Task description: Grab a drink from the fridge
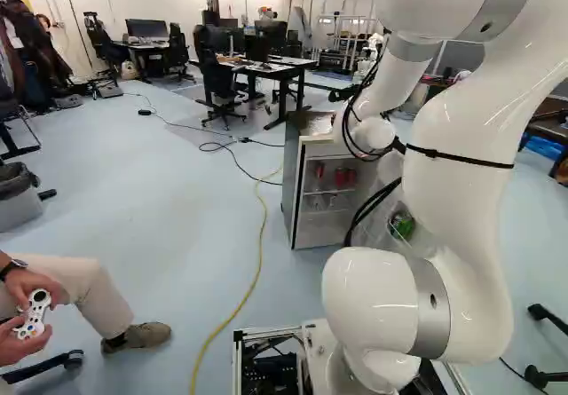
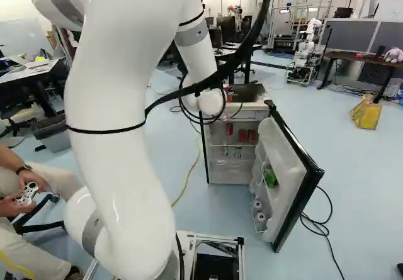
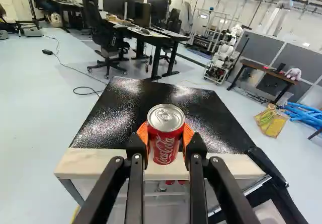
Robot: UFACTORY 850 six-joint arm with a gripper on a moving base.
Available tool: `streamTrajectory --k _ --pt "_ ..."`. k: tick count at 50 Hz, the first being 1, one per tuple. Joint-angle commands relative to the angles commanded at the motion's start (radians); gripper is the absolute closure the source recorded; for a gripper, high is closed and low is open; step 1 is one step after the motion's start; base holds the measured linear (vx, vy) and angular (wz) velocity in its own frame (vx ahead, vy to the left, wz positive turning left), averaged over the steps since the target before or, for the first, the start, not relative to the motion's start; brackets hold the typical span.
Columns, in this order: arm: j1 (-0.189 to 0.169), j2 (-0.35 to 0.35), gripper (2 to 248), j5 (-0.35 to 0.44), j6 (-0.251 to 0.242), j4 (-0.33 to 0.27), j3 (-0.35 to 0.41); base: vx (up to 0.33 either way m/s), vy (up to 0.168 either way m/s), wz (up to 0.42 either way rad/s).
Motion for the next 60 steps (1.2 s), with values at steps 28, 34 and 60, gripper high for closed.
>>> streamTrajectory --k 28,34,60 --pt "0.013 -0.067 163 -0.045 0.000 0.000 -0.083 0.000 0.000 0.000" --pt "0.015 -0.077 163 -0.050 0.000 0.000 -0.094 0.000 0.000 0.000" --pt "0.015 -0.080 163 -0.051 0.071 0.000 -0.098 0.000 0.000 0.000"
